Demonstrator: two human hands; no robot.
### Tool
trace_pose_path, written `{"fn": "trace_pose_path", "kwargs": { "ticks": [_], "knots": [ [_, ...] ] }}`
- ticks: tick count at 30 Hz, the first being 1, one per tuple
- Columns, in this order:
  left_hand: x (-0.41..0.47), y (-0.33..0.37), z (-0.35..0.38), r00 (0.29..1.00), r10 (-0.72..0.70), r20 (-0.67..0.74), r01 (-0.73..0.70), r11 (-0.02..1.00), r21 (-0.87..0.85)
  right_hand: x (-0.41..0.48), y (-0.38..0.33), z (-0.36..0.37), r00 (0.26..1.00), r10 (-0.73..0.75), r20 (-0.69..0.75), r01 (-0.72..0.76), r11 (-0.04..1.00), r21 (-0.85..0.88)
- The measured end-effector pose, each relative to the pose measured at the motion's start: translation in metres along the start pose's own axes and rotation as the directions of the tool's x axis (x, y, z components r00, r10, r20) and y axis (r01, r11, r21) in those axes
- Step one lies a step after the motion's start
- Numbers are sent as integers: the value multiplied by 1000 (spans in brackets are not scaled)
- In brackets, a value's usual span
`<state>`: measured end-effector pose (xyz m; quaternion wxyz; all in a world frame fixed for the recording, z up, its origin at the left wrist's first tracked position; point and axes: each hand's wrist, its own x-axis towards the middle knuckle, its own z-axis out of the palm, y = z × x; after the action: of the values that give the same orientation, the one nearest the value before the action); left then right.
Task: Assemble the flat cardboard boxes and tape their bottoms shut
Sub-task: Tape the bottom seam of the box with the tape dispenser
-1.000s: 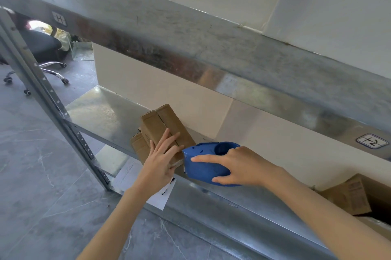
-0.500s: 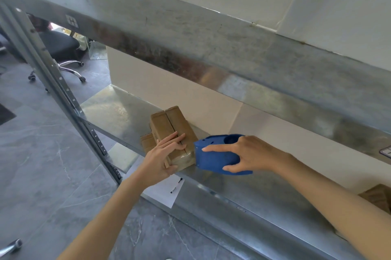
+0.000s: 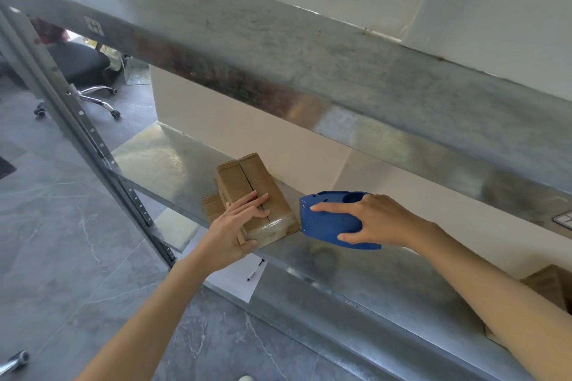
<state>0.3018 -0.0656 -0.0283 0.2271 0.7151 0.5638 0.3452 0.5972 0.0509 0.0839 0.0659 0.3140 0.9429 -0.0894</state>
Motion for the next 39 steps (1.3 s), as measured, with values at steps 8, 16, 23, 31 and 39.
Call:
{"fn": "trace_pose_path", "kwargs": {
  "ticks": [8, 16, 23, 31, 39],
  "knots": [
    [1, -1, 1, 1000, 15, -15, -15, 1000, 23, 10, -11, 11, 1000, 3, -29, -8, 984, -178],
    [5, 2, 3, 999, -14, -37, 16, 999, 46, 7, -29, 30, 996, 49, -74, -63, 976, -206],
    [5, 10, 1, 998, -26, -54, 29, 998, 57, 8, -36, 31, 986, 152, -71, -155, 987, -46],
    [8, 22, -1, 996, -72, -53, 76, 995, 70, 12, -52, 26, 991, 121, -61, -131, 967, -218],
    [7, 25, -1, 992, -118, -46, 121, 990, 74, 12, -51, 28, 988, 144, -61, -153, 967, -202]
  ]
}}
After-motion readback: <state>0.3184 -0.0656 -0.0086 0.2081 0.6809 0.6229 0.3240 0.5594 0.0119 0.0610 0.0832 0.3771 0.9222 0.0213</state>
